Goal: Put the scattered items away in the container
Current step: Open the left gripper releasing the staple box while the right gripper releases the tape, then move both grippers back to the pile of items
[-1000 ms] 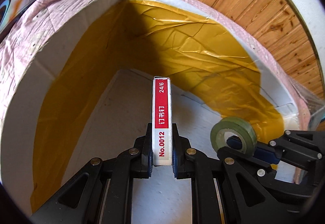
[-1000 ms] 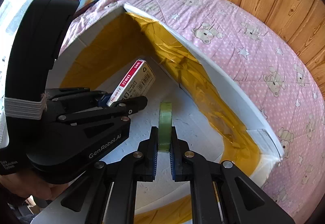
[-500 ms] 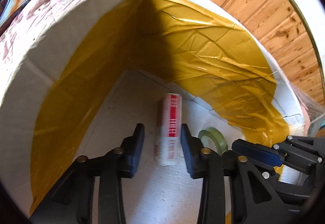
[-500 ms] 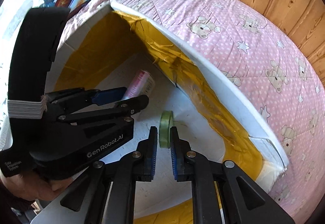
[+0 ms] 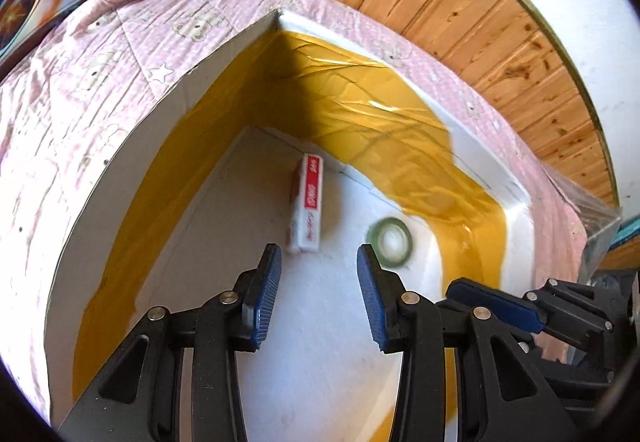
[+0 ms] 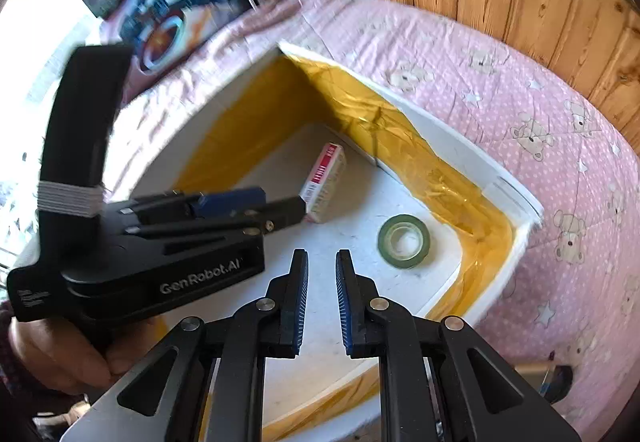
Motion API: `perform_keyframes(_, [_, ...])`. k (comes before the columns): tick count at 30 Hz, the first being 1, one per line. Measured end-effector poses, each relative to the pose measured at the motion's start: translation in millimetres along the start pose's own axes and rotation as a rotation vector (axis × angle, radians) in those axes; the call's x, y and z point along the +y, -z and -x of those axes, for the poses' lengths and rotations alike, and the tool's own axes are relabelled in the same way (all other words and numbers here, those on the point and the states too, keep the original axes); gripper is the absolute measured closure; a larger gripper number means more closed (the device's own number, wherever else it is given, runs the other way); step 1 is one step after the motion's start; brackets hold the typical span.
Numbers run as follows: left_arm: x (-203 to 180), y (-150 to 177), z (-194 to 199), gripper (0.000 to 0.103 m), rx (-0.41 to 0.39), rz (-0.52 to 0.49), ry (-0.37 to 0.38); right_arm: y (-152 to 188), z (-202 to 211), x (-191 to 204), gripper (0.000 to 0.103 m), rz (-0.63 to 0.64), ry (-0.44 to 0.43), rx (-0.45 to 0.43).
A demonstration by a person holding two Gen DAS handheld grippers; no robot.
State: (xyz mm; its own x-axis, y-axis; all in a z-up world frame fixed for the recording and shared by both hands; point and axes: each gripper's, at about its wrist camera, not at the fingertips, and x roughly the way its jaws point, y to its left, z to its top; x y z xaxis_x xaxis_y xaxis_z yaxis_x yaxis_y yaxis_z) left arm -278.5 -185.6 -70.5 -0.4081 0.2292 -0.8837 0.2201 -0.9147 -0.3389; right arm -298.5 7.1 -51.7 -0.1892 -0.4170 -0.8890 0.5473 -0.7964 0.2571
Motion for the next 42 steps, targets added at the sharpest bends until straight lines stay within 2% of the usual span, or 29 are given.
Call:
perform_keyframes(7, [-12.7,31.7,37.3,0.062,-0.034,-0.022,0.025,31.6,51.4,7.3,0.087,-0.049,-0.034,-0.145])
perform_keyframes(16, [-49.6,81.4,88.2,0.062,-0.137,-0.109,0.043,80.6,81.6,27.8,0.087,-0.050,-0.086,-0.305])
perform_keyframes(20, [-64.6,106.2,101.3,0.062,-0.147,-0.146,0.070,114.3,102.6,29.7,0.086,-0.069,-0.098,-0.371])
perform_keyframes(24, [-85.8,134.7,108.9,0.062,-0.168,-0.225,0.075,151.0,115.6,26.1,0.086,-0.089,-0.099,-0.421])
perform_keyframes(28, [-111.4,160.6,105.8,0.062,-0.162,-0.311,0.094,187.5,123.2,16.4,0.086,-0.135,-0.093,-0.449])
perform_keyframes(32, [-136.6,181.2,91.1,0.062,-0.125,-0.371,0.099,228.0,122.7,-7.7,0.086,-0.240,-0.092,-0.447])
perform_keyframes(42, [-182.7,212.5,35.8,0.059,-0.004,-0.456,0.112,304.1,109.3,-75.5,0.086,-0.470,-0.051,-0.410])
